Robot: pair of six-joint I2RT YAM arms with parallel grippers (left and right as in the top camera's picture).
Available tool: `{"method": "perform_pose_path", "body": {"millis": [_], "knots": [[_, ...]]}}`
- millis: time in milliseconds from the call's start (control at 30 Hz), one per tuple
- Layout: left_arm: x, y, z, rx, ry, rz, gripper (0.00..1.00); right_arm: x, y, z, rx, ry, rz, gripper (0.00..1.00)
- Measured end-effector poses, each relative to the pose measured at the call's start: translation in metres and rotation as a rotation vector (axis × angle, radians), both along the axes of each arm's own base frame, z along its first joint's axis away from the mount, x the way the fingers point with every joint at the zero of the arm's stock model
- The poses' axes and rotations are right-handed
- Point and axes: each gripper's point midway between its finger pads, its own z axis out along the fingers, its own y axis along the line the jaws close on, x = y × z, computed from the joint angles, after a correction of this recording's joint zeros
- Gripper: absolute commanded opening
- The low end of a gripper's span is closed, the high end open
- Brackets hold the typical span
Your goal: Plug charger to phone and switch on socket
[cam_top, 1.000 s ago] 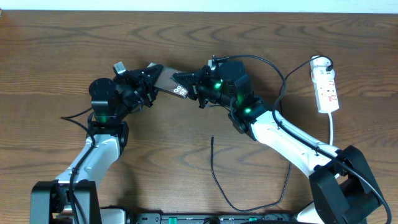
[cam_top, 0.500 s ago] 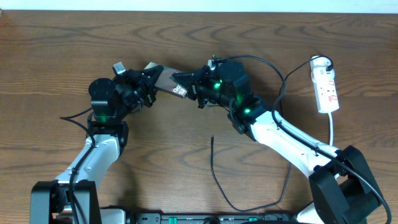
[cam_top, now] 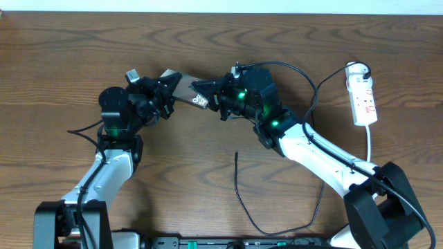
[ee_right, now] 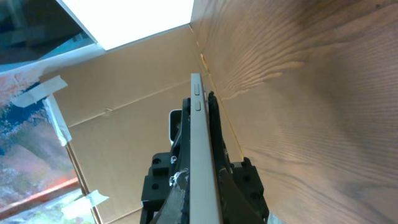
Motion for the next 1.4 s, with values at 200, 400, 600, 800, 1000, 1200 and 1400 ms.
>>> {"method": "perform_pose_path", "body": {"millis": [200, 400, 600, 800, 1000, 1200, 1400], "knots": [[0.000, 0.000, 0.000, 0.012, -0.008, -0.002, 0.07, -0.004, 0.002, 0.000, 0.004, 0.005, 0.025, 0.25], [0.000, 0.000, -0.001, 0.018, -0.008, -0.003, 0.08, -0.011, 0.008, 0.001, 0.009, 0.002, 0.059, 0.53], [0.000, 0.001, -0.002, 0.019, -0.007, 0.003, 0.08, -0.019, 0.014, 0.001, 0.011, 0.007, 0.089, 0.92], [0.001, 0.001, -0.002, 0.020, -0.007, 0.004, 0.07, -0.020, 0.014, 0.000, 0.003, 0.000, 0.094, 0.99], [0.003, 0.015, -0.004, 0.039, -0.011, 0.027, 0.07, -0.020, 0.014, 0.000, -0.001, -0.008, 0.098, 0.99], [0.002, 0.060, -0.017, 0.083, 0.010, 0.075, 0.08, -0.021, 0.013, -0.001, -0.014, -0.034, 0.116, 0.99], [-0.007, 0.101, -0.012, 0.138, -0.066, 0.067, 0.08, -0.020, 0.009, -0.005, -0.049, -0.073, 0.133, 0.99]]}}
